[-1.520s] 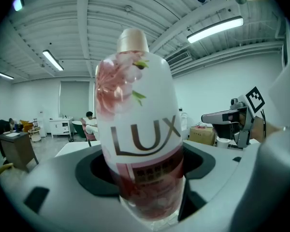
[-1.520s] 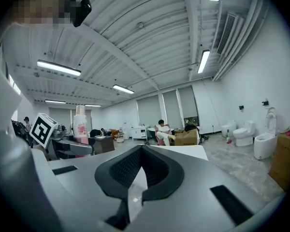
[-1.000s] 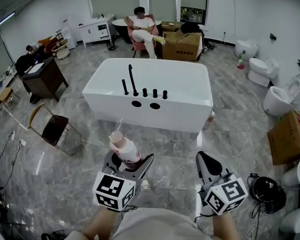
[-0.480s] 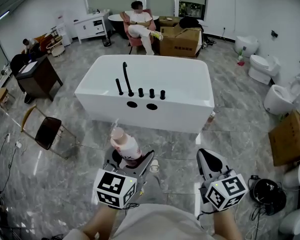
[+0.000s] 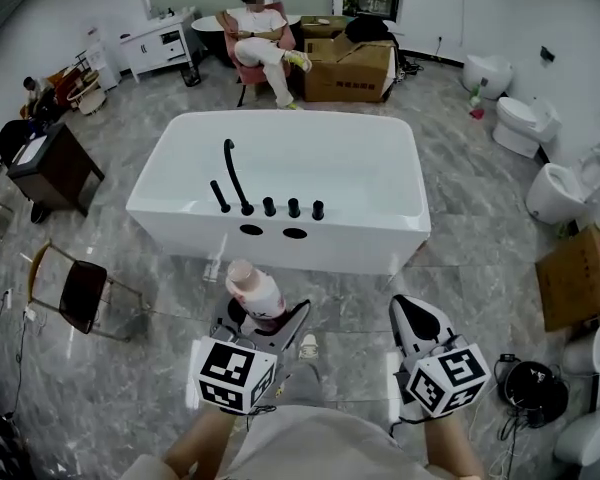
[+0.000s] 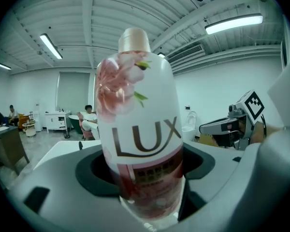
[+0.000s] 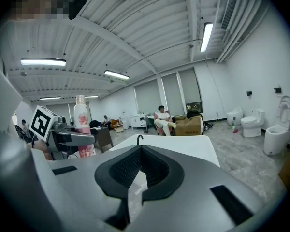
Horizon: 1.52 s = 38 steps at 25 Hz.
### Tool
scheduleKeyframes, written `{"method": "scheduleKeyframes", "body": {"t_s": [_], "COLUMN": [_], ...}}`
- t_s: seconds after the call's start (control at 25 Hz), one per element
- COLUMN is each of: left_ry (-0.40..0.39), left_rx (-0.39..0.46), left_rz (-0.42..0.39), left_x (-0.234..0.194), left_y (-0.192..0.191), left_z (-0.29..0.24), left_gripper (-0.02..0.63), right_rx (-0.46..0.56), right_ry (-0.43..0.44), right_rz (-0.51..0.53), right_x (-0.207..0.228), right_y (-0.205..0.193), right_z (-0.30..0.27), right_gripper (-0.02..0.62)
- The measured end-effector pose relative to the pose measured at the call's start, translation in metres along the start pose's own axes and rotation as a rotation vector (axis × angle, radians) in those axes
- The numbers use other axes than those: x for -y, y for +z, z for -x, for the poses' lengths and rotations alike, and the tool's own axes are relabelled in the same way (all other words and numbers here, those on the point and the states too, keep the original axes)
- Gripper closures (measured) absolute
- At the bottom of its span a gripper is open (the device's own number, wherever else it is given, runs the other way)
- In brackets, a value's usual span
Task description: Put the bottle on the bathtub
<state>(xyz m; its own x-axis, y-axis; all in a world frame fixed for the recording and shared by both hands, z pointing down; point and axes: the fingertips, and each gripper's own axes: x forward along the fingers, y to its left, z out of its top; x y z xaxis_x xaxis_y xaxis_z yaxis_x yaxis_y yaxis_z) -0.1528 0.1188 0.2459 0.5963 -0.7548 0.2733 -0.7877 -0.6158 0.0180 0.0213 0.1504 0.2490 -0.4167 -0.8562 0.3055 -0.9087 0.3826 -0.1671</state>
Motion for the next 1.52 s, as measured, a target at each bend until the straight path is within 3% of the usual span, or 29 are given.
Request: {"method": "scheduleKeyframes", "body": {"t_s": [0.36, 0.64, 0.84, 1.08, 1.52], "left_ry": [-0.069, -0.065, -0.063, -0.027, 0.106], "left_rx": [0.012, 0.041, 0.052, 0.054, 0.067], "left_rz": [-0.048, -0.065, -0.062, -0.08, -0.069], "left_x": [-0.078, -0.122, -0.125, -0.118, -0.105], "left_y": [0.047, 0.065, 0.069, 0.067, 0.023], "left_z": [-0.128, -0.213, -0.273, -0.354, -0.46], "left_gripper": [0.233, 0.233, 0.234, 0.236, 0.238], "right_rx": [0.036, 0.056, 0.051, 0.045, -0.031], "right_ry": [-0.064, -0.131, -0.147, -0.115, 0.11], "right_rz": [0.021, -0.006, -0.009, -0.028, -0.024], "right_x": [0.064, 0.125, 0.17, 0.235, 0.308], "right_y": [0.079, 0.101, 0.104, 0.099, 0.054], "right_z": [-0.125, -0.194, -0.227, -0.271, -0.348], "right_gripper": [0.568, 0.568, 0.568, 0.568, 0.568]}}
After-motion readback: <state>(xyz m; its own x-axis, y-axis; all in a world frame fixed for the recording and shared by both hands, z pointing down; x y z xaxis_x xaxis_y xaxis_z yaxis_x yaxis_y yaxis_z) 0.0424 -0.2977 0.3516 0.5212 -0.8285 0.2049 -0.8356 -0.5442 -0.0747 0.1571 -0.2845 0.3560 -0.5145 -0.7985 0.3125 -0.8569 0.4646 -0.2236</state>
